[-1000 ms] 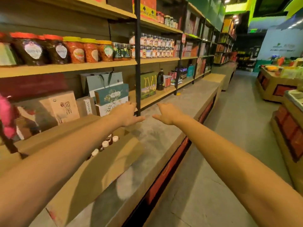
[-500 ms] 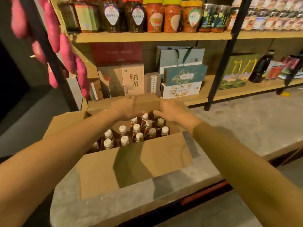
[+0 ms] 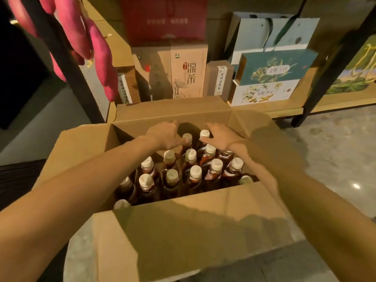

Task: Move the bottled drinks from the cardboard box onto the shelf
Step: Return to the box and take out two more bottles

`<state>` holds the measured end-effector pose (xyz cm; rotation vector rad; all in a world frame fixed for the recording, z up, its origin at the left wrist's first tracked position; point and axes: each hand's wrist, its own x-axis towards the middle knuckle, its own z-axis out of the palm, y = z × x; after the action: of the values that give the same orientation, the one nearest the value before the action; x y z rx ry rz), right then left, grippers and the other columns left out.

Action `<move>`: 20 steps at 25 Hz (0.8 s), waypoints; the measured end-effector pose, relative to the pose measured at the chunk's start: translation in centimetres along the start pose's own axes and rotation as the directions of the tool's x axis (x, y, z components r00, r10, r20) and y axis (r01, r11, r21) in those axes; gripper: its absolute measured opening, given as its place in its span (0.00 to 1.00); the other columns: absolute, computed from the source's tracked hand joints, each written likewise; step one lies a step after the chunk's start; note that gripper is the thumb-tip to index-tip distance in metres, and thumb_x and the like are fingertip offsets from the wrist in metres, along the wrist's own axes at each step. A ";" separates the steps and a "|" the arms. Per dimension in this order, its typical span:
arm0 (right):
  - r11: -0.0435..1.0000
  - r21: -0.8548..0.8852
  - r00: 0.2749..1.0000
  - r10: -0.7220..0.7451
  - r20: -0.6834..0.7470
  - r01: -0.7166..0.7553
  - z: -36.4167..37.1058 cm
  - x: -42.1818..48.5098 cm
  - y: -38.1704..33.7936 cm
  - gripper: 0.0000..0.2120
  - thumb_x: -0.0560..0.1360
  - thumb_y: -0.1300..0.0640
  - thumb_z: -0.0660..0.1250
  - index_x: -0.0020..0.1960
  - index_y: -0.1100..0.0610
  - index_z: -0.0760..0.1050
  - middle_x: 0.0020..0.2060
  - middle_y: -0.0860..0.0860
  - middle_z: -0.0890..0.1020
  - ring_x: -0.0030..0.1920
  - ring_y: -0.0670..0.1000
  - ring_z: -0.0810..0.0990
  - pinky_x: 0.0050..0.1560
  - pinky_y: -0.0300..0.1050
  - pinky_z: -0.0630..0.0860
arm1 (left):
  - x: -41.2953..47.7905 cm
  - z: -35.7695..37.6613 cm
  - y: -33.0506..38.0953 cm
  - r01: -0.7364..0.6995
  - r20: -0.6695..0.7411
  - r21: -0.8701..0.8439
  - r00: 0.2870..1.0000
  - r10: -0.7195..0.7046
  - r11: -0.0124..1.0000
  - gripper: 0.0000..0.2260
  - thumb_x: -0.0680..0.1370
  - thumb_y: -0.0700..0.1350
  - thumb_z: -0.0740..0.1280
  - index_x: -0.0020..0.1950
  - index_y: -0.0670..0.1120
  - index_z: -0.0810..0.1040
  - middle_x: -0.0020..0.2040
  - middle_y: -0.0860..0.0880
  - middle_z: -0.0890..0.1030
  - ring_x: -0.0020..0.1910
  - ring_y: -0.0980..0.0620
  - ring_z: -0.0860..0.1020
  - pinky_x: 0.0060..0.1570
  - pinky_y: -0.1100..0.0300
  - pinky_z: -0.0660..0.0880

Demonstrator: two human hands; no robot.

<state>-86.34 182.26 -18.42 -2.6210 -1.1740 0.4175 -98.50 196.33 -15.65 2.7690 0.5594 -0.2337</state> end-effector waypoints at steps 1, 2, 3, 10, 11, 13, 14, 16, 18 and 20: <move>1.000 0.012 1.000 0.004 0.014 -0.004 0.3 0.9 0.3 0.24 0.77 0.48 0.62 0.69 0.58 0.66 0.65 0.57 0.74 0.65 0.58 0.72 0.65 0.53 0.69 | 1.0 0.5 -0.4 0.008 0.015 -0.014 1.000 -0.007 1.000 0.31 0.77 0.58 0.62 0.75 0.45 0.57 0.70 0.43 0.70 0.67 0.43 0.70 0.62 0.51 0.69; 1.000 0.025 0.999 0.008 0.033 -0.009 0.7 1.6 0.5 0.24 0.77 0.49 0.63 0.70 0.58 0.65 0.66 0.57 0.73 0.66 0.58 0.71 0.66 0.53 0.68 | 1.8 1.0 -0.7 0.011 0.030 -0.031 1.000 -0.010 0.999 0.31 0.77 0.57 0.62 0.75 0.45 0.57 0.70 0.43 0.70 0.67 0.43 0.70 0.63 0.51 0.69; 0.999 0.043 0.998 0.019 0.058 -0.022 1.0 2.5 0.7 0.25 0.77 0.50 0.63 0.71 0.58 0.64 0.68 0.57 0.71 0.68 0.59 0.69 0.67 0.52 0.67 | 2.7 1.7 -1.1 0.016 0.050 -0.064 0.999 -0.013 0.998 0.31 0.77 0.57 0.62 0.74 0.44 0.59 0.70 0.42 0.70 0.67 0.43 0.70 0.63 0.51 0.68; 0.972 0.187 0.987 0.121 0.106 -0.139 3.3 6.5 3.3 0.20 0.73 0.54 0.70 0.61 0.61 0.73 0.58 0.58 0.78 0.59 0.58 0.75 0.57 0.47 0.71 | 7.9 5.8 -2.5 0.082 0.185 -0.377 0.983 -0.012 0.923 0.19 0.76 0.52 0.67 0.64 0.45 0.74 0.59 0.46 0.78 0.58 0.46 0.75 0.57 0.53 0.72; 0.959 0.231 0.983 0.141 0.119 -0.166 3.7 6.8 3.7 0.19 0.71 0.55 0.71 0.59 0.62 0.74 0.56 0.58 0.79 0.58 0.58 0.76 0.57 0.49 0.73 | 8.3 6.1 -2.5 0.088 0.195 -0.401 0.981 -0.009 0.912 0.18 0.75 0.52 0.67 0.62 0.45 0.75 0.57 0.47 0.78 0.55 0.48 0.75 0.52 0.55 0.71; 0.929 0.310 0.975 0.159 0.157 -0.202 4.5 7.5 4.2 0.17 0.69 0.58 0.74 0.55 0.63 0.76 0.54 0.58 0.80 0.57 0.57 0.77 0.55 0.49 0.73 | 9.2 6.8 -2.9 0.099 0.196 -0.455 0.981 -0.009 0.885 0.17 0.74 0.50 0.69 0.61 0.47 0.76 0.55 0.49 0.79 0.52 0.50 0.75 0.50 0.57 0.70; 0.919 0.333 0.971 0.156 0.179 -0.209 4.7 7.9 4.5 0.17 0.68 0.60 0.74 0.55 0.63 0.76 0.54 0.58 0.81 0.57 0.57 0.78 0.55 0.49 0.72 | 9.6 7.3 -3.4 0.108 0.195 -0.490 0.981 -0.011 0.865 0.16 0.73 0.49 0.70 0.60 0.47 0.77 0.56 0.50 0.79 0.54 0.51 0.76 0.52 0.56 0.71; 0.916 0.341 0.964 0.136 0.230 -0.210 4.9 8.5 4.8 0.19 0.67 0.60 0.75 0.56 0.62 0.77 0.54 0.55 0.80 0.57 0.54 0.77 0.55 0.46 0.71 | 9.9 8.0 -4.1 0.130 0.206 -0.544 0.978 -0.019 0.829 0.19 0.71 0.49 0.73 0.60 0.48 0.78 0.58 0.51 0.80 0.59 0.50 0.76 0.61 0.52 0.70; 0.913 0.345 0.952 0.123 0.279 -0.218 5.2 9.1 5.1 0.21 0.67 0.61 0.75 0.58 0.60 0.77 0.55 0.53 0.80 0.58 0.52 0.77 0.58 0.45 0.72 | 10.2 8.7 -4.6 0.162 0.208 -0.566 0.977 -0.050 0.808 0.22 0.69 0.48 0.75 0.62 0.49 0.77 0.62 0.52 0.78 0.63 0.52 0.73 0.67 0.51 0.66; 0.883 0.390 0.937 0.135 0.323 -0.261 5.6 9.4 5.3 0.22 0.66 0.61 0.76 0.60 0.59 0.77 0.57 0.53 0.80 0.60 0.52 0.76 0.61 0.44 0.71 | 10.3 9.3 -4.9 0.191 0.220 -0.620 0.973 -0.065 0.761 0.22 0.68 0.46 0.76 0.61 0.49 0.78 0.62 0.53 0.77 0.63 0.54 0.72 0.69 0.54 0.64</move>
<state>-78.75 186.47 -26.91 -2.3426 -0.7645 1.0050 -91.98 201.19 -27.90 2.0201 0.6376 -0.2686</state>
